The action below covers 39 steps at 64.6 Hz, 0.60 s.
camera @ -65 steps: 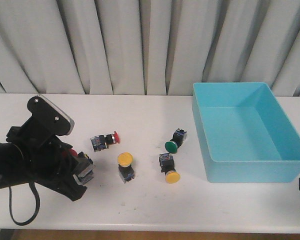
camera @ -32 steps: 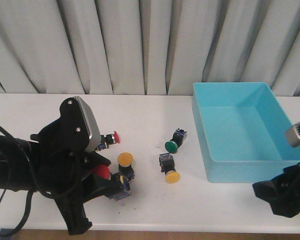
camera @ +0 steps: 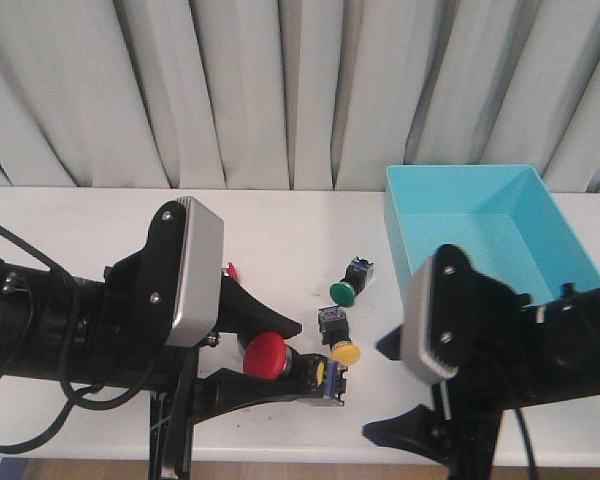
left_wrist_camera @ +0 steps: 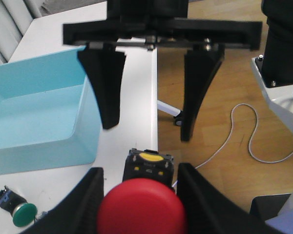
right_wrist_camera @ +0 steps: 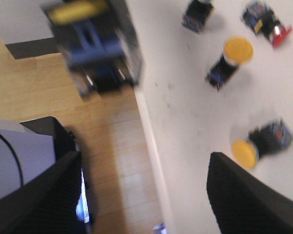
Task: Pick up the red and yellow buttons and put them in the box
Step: 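Bring the red button toward the right gripper and grasp it with right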
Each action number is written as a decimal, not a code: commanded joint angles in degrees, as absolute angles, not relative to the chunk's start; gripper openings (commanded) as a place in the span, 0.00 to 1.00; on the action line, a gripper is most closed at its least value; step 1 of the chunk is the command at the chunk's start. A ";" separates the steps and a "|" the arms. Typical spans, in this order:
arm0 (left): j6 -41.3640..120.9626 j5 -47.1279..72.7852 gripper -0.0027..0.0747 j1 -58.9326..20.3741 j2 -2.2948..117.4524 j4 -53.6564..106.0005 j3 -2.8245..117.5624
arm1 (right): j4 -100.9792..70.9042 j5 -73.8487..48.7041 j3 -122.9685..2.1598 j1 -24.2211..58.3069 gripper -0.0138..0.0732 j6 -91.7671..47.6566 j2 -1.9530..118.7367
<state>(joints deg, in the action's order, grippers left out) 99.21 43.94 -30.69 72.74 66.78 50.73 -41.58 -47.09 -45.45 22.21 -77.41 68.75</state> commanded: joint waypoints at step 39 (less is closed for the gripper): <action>100.61 45.02 0.25 -30.98 71.68 72.31 52.68 | -53.10 -31.06 -47.65 34.97 0.68 -90.05 68.72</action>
<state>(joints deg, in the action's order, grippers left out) 100.58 44.61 -30.69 72.74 68.22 50.73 -51.47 -32.35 -45.77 34.89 -89.43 69.76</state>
